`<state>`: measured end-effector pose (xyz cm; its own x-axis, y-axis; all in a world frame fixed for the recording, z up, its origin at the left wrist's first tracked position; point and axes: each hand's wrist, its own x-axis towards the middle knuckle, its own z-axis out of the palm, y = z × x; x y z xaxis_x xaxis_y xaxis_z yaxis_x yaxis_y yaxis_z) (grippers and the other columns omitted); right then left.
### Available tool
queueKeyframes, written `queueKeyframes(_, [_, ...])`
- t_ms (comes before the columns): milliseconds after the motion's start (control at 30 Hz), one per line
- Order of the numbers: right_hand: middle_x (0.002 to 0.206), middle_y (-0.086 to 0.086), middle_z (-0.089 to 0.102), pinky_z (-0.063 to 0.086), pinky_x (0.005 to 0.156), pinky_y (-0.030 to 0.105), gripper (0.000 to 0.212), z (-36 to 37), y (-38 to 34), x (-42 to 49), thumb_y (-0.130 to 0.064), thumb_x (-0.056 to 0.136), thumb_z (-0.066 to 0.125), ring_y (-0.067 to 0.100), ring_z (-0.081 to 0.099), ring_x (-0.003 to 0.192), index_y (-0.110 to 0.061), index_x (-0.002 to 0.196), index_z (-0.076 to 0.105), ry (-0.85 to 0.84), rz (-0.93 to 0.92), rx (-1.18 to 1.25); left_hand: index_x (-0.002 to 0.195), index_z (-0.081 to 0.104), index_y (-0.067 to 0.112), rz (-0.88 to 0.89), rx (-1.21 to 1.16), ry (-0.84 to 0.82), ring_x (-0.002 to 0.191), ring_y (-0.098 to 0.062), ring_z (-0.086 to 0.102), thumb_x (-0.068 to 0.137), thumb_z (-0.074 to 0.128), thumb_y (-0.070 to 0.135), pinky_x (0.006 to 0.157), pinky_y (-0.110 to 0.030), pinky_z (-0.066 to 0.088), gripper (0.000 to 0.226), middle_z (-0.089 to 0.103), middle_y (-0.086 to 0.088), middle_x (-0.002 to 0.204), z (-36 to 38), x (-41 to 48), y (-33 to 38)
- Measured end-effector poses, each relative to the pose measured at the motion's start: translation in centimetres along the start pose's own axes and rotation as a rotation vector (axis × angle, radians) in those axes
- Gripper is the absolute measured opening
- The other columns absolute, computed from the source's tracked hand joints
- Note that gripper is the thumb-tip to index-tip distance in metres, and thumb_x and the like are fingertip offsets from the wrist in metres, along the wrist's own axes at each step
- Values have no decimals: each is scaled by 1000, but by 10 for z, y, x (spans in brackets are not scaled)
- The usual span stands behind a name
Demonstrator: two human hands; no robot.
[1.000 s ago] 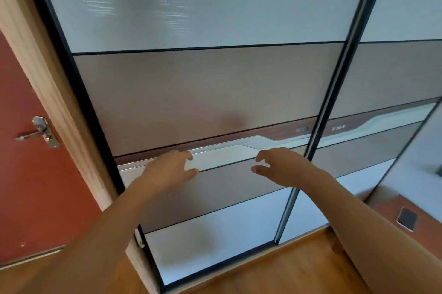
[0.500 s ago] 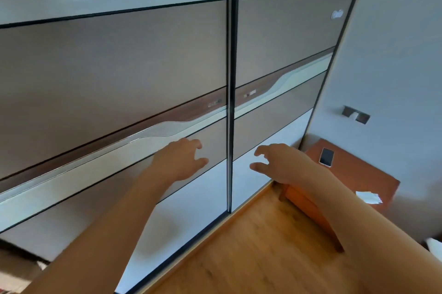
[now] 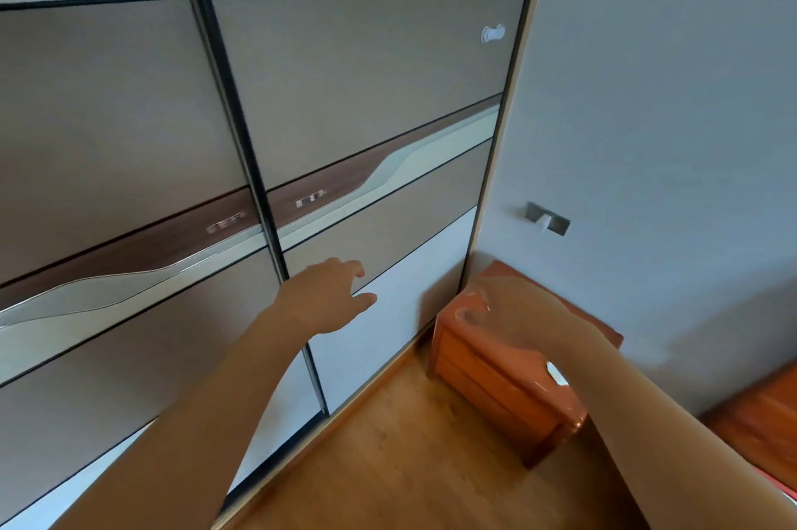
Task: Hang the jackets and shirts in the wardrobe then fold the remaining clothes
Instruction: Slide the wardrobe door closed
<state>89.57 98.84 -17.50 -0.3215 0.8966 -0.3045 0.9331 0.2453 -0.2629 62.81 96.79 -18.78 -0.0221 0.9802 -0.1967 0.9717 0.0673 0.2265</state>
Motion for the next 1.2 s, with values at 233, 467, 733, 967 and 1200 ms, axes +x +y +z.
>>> queueKeyframes(233, [122,-8,65,52,91,33,43,-15,49,80,-54,97,52,13,61,105,-31,132,58,127,11,16,145,44,30,25,-11,-25,123,-25,56,96,52,58,101,-44,49,57,50,-3,144,4,92,17])
queueKeyframes(467, [134,0,59,48,103,43,48,-63,80,186,-54,99,50,22,58,121,-29,140,51,154,102,-2,144,44,30,78,-26,-20,124,-24,54,97,51,57,99,-42,49,55,47,-2,145,-17,218,30])
queueKeyframes(733, [132,-1,61,51,98,39,52,-103,105,276,-58,98,50,18,61,115,-31,142,49,204,89,-3,145,44,31,117,3,-10,121,-24,53,97,51,56,98,-43,49,54,47,-1,139,-45,317,48])
queueKeyframes(967, [137,2,57,49,101,39,52,-125,124,336,-59,98,49,21,59,121,-29,141,50,284,9,9,142,49,29,146,-91,158,131,-20,45,97,55,49,101,-39,46,50,38,2,149,-46,361,60])
queueKeyframes(1200, [143,6,51,53,95,45,66,-195,146,411,-66,96,44,24,60,118,-25,147,43,479,-97,55,134,58,24,172,-118,496,136,-26,36,95,63,35,102,-44,46,41,28,-3,153,-79,405,92])
